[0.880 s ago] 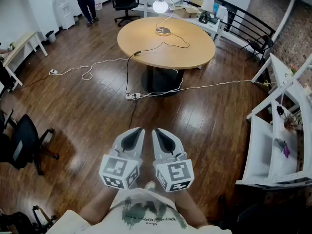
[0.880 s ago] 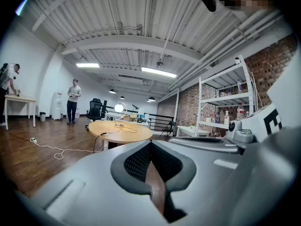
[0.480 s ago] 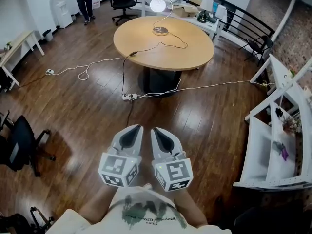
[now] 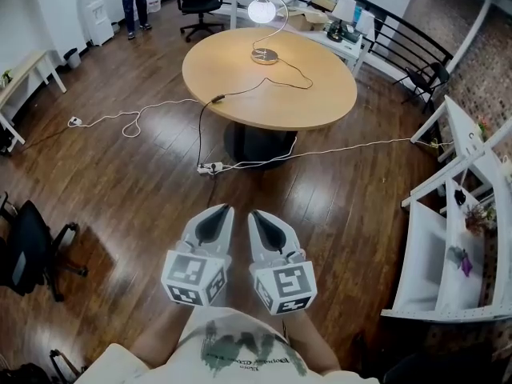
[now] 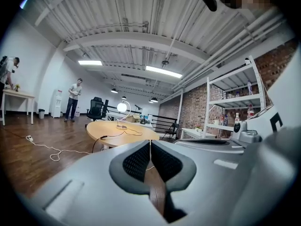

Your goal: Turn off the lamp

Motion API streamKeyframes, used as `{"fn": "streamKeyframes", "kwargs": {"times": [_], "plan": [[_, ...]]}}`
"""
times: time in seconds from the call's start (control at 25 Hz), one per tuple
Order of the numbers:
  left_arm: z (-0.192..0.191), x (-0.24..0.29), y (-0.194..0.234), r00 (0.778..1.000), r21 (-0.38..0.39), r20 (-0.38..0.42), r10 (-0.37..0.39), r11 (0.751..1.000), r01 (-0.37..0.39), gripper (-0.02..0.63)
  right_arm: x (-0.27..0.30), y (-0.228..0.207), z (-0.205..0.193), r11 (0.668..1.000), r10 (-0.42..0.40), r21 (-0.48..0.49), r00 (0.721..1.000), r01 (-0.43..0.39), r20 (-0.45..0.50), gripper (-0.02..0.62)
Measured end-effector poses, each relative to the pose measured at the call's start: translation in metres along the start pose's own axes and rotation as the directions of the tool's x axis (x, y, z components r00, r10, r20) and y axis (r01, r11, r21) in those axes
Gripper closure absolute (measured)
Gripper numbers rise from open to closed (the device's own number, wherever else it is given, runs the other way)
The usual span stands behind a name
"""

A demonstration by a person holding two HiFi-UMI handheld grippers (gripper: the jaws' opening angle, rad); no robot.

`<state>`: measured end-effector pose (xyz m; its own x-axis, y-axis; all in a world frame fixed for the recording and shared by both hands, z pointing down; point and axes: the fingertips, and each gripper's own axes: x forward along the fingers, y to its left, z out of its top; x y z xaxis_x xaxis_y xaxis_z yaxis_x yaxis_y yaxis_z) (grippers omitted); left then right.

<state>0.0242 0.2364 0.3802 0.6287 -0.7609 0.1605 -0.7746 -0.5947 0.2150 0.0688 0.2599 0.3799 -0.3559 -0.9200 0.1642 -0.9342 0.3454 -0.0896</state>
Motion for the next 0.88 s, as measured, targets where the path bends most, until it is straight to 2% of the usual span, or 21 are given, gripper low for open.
{"fn": "streamKeyframes", "kwargs": {"times": [0.52, 0.88], "plan": [[0.029, 0.077, 0.079, 0.999, -0.042, -0.025, -0.036, 0.999, 0.035, 0.606, 0.105, -0.024, 0.015, 0.999, -0.039, 0.005, 0.998, 0.04, -0.057, 0.595], [0.05, 0.114, 0.141, 0.999, -0.061, -0.014, -0.053, 0.997, 0.052, 0.606, 0.178, -0.022, 0.029, 0.998, -0.056, -0.018, 0.996, 0.054, -0.071, 0.595]]}}
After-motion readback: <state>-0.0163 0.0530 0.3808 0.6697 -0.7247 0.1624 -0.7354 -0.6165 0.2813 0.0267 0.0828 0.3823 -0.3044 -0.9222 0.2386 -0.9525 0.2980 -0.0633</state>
